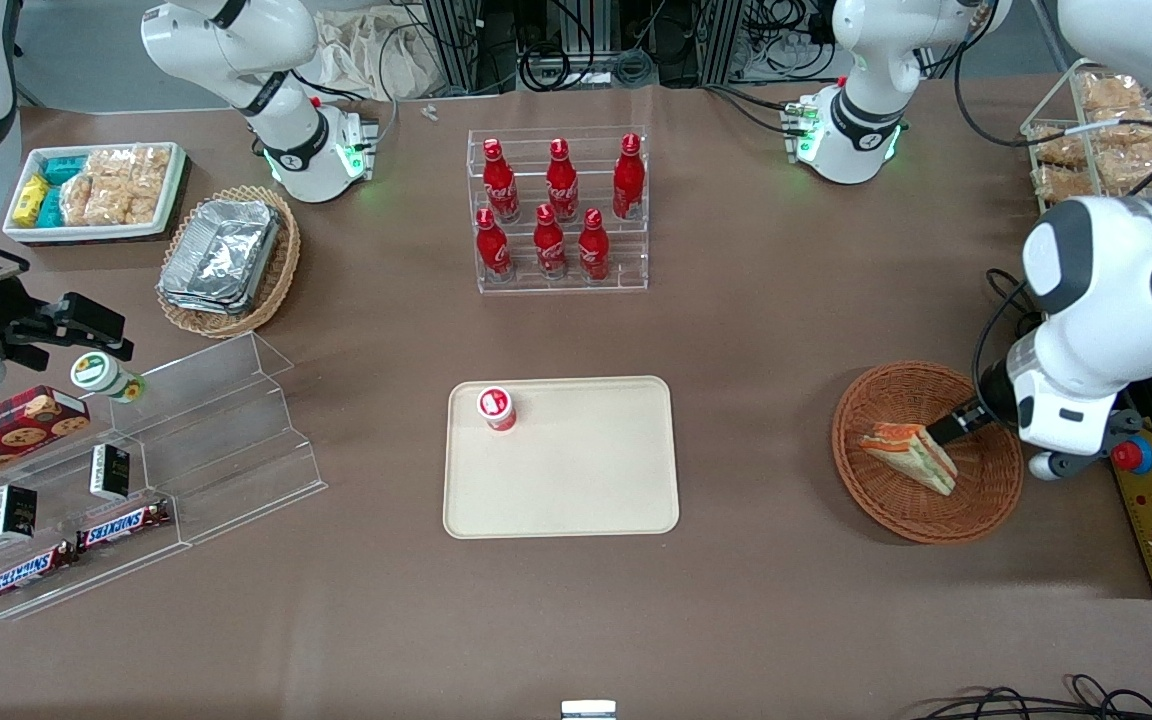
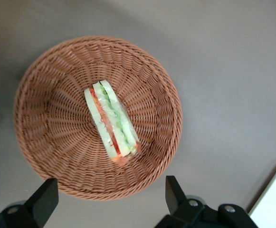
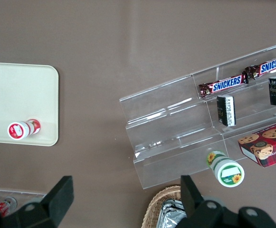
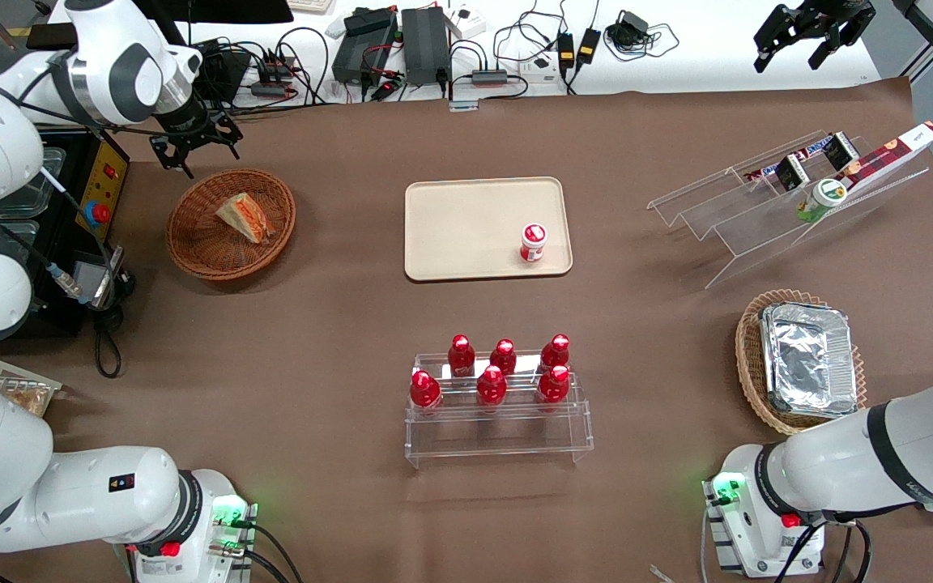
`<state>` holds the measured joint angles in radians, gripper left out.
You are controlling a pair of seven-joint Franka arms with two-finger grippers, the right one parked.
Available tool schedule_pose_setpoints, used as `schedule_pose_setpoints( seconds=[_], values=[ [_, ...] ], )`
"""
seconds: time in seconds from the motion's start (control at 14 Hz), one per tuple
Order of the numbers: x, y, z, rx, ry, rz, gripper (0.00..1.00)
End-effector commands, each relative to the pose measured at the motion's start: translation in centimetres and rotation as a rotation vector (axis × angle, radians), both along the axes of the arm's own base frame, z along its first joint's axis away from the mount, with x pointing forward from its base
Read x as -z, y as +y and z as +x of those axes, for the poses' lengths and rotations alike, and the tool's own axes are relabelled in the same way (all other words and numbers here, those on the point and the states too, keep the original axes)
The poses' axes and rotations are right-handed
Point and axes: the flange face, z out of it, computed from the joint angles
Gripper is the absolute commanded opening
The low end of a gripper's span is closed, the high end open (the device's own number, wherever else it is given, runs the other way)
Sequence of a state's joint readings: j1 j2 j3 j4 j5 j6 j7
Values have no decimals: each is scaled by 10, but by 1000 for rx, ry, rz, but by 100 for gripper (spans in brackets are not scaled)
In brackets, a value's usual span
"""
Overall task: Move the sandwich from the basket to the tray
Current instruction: 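Lower the open left gripper onto the wrapped sandwich in the basket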
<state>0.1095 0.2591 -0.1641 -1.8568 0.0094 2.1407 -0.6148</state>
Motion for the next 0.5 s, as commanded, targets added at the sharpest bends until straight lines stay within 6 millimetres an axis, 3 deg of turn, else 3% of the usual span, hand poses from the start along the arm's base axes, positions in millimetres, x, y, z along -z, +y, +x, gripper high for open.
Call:
schedule_pose_setpoints(
  seconds=[0.0,0.29,0.43],
  values=[
    [22,0,5,-99,3,2,99],
    [67,5,13,-294,22,-13,99],
    [76,6,14,-345,27,-15,99]
  ],
)
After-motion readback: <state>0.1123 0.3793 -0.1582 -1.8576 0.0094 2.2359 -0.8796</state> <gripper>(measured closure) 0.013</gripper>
